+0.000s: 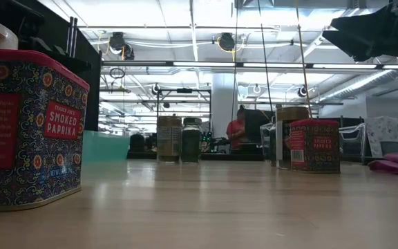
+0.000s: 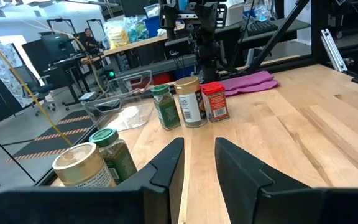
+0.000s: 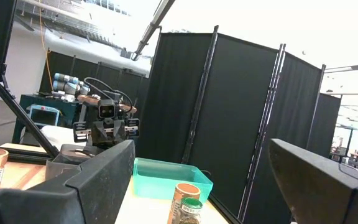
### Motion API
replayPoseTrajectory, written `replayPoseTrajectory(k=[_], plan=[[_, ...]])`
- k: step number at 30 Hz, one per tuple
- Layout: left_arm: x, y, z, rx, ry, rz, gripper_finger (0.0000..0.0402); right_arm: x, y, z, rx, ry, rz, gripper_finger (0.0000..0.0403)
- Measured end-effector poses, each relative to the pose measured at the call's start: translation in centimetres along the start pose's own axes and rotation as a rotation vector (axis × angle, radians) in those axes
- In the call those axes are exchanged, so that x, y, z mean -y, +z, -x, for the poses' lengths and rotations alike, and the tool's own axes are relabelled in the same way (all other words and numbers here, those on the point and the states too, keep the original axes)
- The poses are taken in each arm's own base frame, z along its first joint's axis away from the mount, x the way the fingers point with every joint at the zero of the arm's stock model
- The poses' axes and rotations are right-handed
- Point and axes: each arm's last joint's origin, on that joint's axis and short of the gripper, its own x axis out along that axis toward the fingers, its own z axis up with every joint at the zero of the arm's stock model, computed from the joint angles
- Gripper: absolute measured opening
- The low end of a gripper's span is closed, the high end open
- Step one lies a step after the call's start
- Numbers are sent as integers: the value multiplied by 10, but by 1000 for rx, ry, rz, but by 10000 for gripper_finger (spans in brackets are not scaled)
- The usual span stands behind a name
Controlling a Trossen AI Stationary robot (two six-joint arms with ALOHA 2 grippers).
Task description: Sort spices by type
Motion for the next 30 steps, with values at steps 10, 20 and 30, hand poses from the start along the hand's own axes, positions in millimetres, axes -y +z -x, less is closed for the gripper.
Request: replayPoseTrajectory(k=[10,20,30], plan=[[-4,18,2,186,-48,588,97,-4,-8,0,-79,35,-375,352],[-11,38,8,414,-47,683,97,2,14,-11,-124,-38,-440,352],[-17,41,10,471,113,719,97,7,42,-36,-422,-187,-412,352]])
